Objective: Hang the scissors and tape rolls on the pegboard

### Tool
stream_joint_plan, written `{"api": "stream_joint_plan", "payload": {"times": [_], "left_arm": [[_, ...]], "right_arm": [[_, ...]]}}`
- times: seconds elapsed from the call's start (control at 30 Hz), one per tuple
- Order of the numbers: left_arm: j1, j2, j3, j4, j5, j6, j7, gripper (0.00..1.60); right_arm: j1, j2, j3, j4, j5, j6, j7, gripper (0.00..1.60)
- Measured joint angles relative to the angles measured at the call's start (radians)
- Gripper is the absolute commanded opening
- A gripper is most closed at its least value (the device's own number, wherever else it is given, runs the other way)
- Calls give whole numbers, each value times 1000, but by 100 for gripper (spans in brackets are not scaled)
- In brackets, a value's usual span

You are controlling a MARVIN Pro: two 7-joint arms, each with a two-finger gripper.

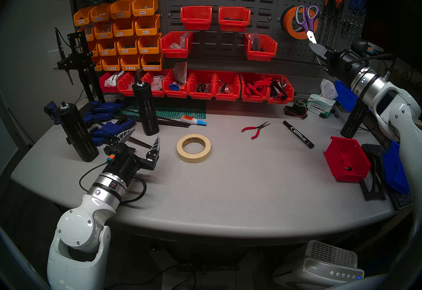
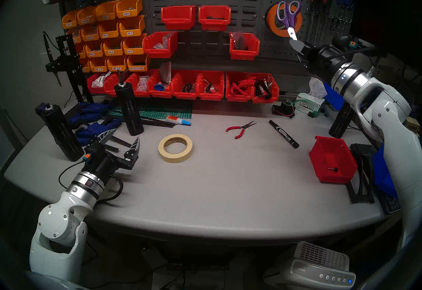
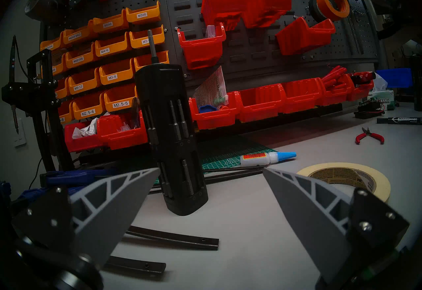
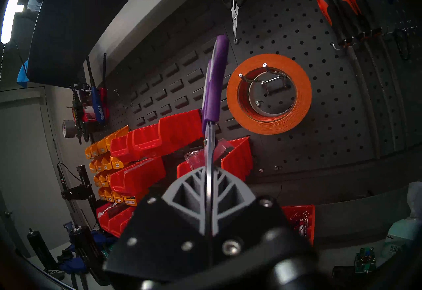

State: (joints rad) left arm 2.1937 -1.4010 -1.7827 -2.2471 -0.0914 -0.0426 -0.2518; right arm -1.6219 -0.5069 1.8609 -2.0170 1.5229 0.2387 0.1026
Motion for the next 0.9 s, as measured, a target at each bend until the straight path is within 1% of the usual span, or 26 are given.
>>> {"api": "stream_joint_plan", "payload": {"times": [0.23,0.67,0.9], "left_arm": [[0,0,0,0,0,0,0,160],[0,0,0,0,0,0,0,160],[0,0,0,0,0,0,0,160]], "right_arm": [[43,11,-52,4,6,-5,-11,0],[105,19,-90,37,10,-12,-36,0],[123,20,-106,48,5,-13,-46,0]]}}
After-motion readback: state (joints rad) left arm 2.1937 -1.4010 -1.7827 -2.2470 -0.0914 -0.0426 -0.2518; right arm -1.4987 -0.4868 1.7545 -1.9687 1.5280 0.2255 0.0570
